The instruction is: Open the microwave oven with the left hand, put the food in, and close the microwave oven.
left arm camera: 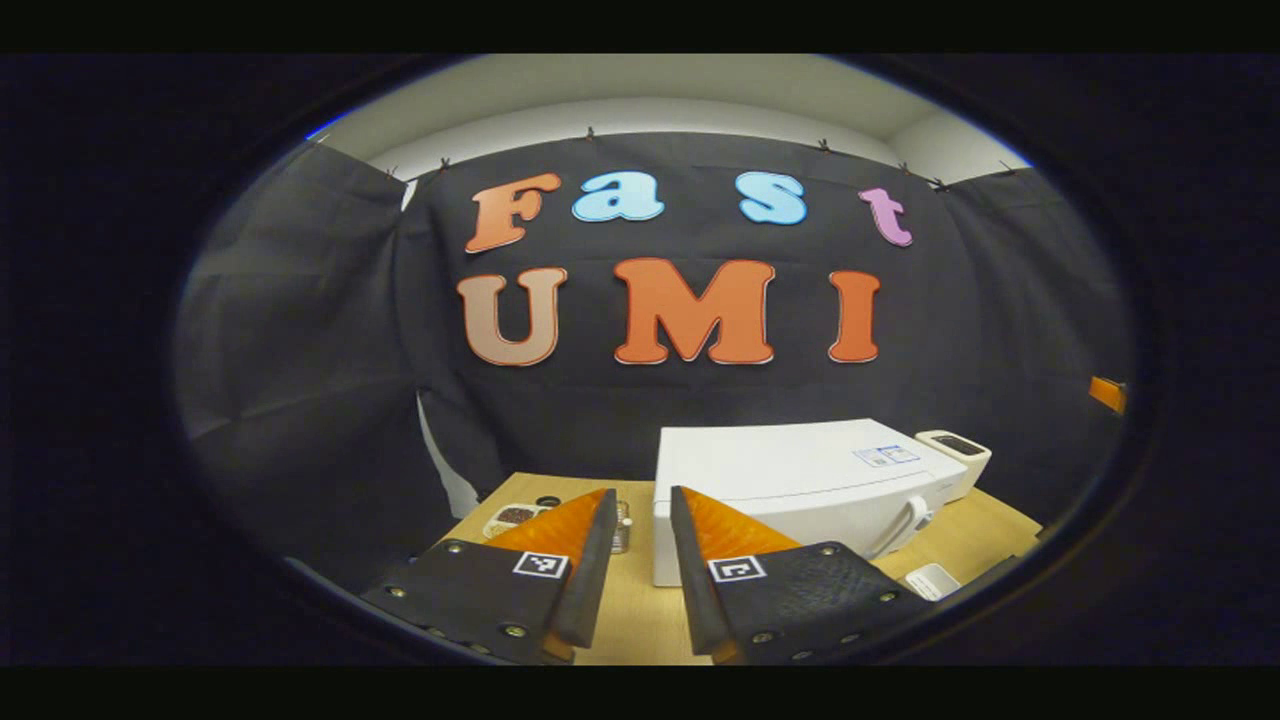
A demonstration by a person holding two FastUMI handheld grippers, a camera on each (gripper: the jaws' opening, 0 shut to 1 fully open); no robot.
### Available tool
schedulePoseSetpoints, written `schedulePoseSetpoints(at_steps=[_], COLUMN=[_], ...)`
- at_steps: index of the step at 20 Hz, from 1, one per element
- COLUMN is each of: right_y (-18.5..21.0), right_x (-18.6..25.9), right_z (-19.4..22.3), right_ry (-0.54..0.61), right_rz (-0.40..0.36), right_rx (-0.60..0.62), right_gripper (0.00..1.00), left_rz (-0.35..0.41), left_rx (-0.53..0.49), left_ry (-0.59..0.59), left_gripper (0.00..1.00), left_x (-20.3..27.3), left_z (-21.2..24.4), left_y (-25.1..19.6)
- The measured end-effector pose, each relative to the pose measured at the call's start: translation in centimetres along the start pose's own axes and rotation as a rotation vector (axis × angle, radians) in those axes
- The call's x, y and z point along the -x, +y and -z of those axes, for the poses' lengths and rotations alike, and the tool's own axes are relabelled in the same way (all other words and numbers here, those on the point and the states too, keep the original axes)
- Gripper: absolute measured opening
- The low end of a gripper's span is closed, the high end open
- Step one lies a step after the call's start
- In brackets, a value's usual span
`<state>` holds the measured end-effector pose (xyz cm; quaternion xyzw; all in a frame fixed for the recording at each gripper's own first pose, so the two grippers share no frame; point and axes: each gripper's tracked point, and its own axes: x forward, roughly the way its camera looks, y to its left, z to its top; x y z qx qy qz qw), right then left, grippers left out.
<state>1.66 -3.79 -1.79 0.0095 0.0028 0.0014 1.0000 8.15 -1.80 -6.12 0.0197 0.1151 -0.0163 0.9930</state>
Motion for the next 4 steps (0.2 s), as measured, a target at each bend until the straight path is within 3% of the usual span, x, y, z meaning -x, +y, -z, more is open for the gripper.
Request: schedulePoseSetpoints(at_steps=[3,4], right_y=[1.1,1.4], right_x=[-0.3,-0.5], right_z=[0.4,0.6], right_ry=[0.009,0.014], right_rz=[-0.028,-0.033], right_rx=[0.001,0.007], right_gripper=[0.94,0.95], left_rz=[0.007,0.008], left_rx=[0.014,0.018], left_ry=[-0.023,-0.034], left_gripper=[0.55,0.56], left_x=[0.8,1.0], left_z=[-0.6,-0.9], left_y=[0.4,0.6])
